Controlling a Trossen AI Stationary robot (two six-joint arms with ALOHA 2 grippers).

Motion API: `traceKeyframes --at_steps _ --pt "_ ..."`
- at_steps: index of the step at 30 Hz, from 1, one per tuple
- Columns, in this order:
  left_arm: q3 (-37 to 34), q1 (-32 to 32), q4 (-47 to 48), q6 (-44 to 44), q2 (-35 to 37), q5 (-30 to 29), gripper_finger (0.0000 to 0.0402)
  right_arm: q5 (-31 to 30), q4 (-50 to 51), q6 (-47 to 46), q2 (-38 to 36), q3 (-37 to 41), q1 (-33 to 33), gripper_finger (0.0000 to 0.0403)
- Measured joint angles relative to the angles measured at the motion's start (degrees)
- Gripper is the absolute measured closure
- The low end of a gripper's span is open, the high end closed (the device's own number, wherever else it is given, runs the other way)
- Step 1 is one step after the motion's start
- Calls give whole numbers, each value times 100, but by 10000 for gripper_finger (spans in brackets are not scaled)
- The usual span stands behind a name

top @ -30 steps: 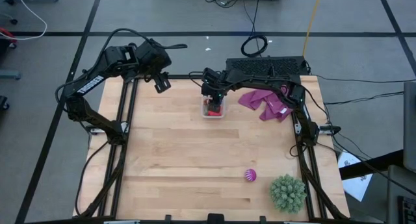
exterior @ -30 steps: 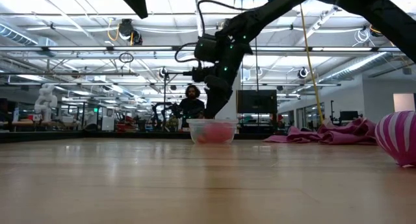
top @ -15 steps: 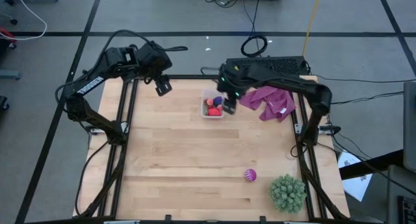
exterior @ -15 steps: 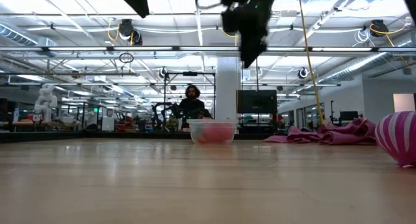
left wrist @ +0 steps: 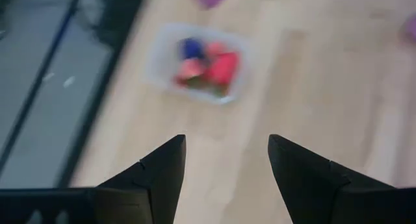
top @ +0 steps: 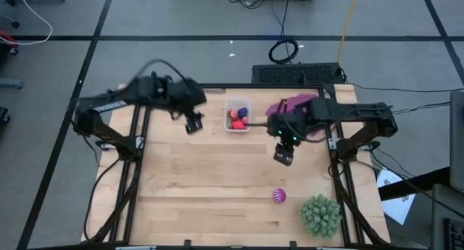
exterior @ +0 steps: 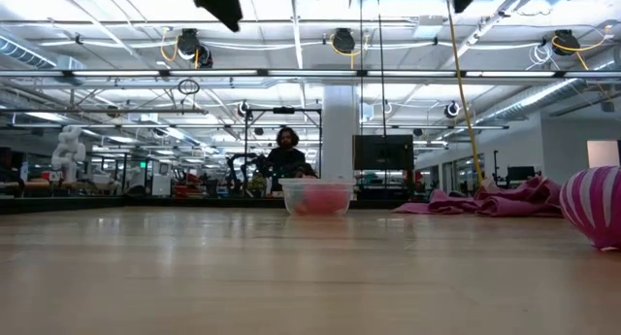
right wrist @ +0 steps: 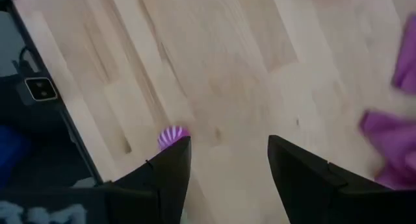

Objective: Pick and placing Produce into tupperware
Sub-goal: Put the purple onion into the transparent bin

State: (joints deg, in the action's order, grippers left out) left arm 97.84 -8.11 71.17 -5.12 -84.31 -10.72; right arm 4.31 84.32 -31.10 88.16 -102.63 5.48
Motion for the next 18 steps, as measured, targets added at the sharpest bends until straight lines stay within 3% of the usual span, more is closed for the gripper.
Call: traceKeyframes --at_steps 7,18 --pt "-1492 1034 -2457 483 -7 663 176 -786 513 -505 -354 92 321 206" --pt "-2721 2110 -5677 374 -145 669 176 -1522 302 -203 -951 112 -96 206"
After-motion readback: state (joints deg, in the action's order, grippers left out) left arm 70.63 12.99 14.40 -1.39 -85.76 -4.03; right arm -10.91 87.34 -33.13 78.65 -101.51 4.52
